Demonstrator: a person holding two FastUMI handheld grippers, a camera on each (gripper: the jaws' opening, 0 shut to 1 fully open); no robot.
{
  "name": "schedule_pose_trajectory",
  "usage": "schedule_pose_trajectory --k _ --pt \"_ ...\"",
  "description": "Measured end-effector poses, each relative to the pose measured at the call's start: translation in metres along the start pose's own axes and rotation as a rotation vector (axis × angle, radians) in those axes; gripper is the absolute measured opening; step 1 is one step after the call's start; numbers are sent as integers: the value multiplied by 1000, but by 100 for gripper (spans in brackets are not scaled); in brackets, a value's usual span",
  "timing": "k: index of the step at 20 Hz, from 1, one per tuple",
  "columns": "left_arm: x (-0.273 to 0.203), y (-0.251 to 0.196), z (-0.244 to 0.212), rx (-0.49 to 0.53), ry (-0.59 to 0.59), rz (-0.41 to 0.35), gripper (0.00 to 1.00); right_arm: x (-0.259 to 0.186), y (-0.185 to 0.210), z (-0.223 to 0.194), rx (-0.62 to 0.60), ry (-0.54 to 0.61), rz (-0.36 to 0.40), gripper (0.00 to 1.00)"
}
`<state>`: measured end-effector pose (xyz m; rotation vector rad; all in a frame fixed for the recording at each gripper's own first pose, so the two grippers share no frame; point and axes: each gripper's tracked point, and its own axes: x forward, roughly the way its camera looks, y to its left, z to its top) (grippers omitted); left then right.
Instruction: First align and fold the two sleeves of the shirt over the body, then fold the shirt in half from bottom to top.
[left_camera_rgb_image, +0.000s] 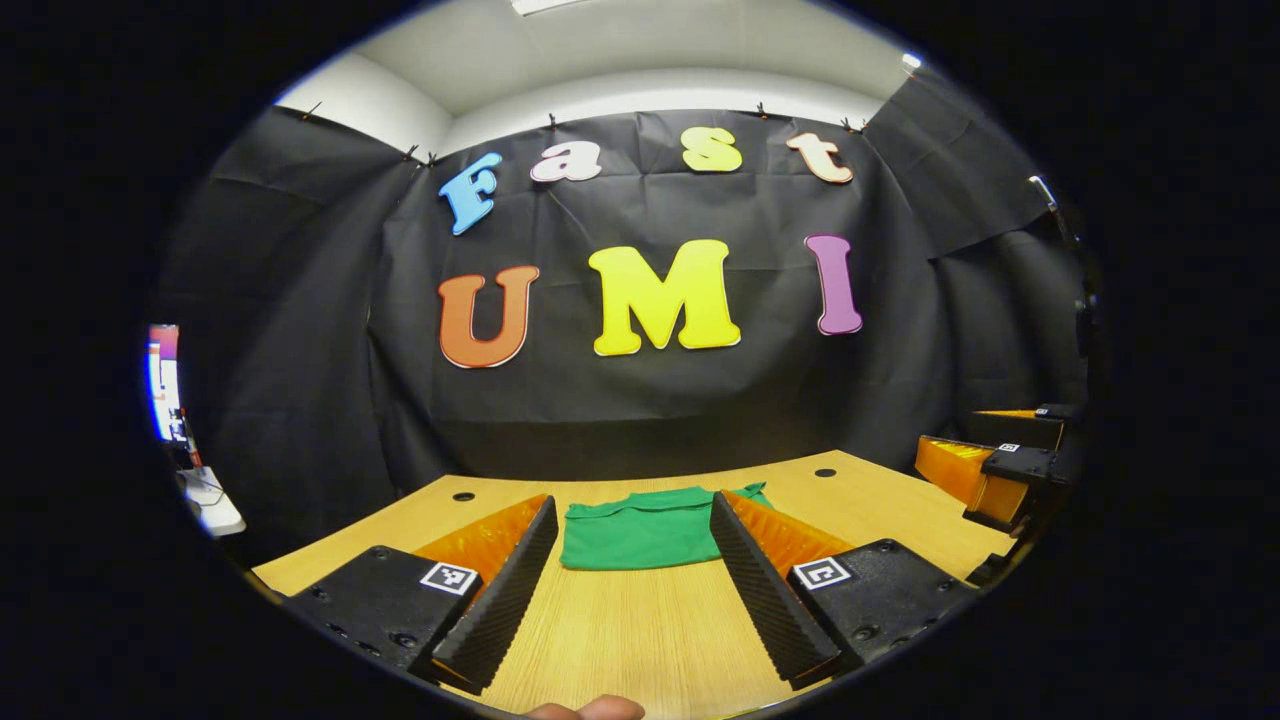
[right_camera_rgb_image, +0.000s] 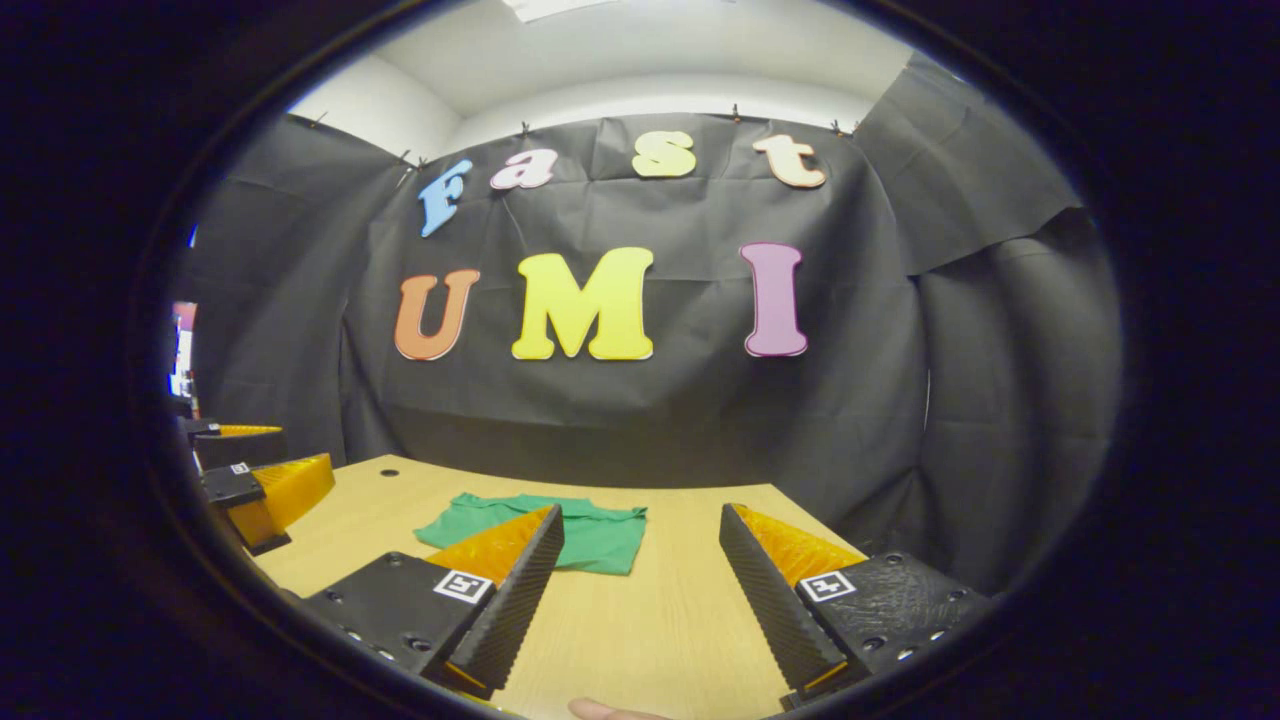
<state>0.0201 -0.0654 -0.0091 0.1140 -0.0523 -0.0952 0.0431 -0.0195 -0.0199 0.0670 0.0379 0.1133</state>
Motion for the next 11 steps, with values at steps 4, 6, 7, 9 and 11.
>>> schedule_pose_trajectory --k 4,6,7,9,11 --pt "5 20 -10 -43 16 48 98 5 11 -13 -12 33 27 96" --pt "7 27 -12 -62 26 65 98 8 18 -21 -23 54 41 96" --pt "8 31 -14 -67 28 73 98 8 20 -24 -28 62 45 96" --pt "10 37 -15 -66 32 91 99 10 25 -27 -37 67 57 96" --pt "10 38 -15 -69 28 97 99 11 28 -30 -45 71 64 96"
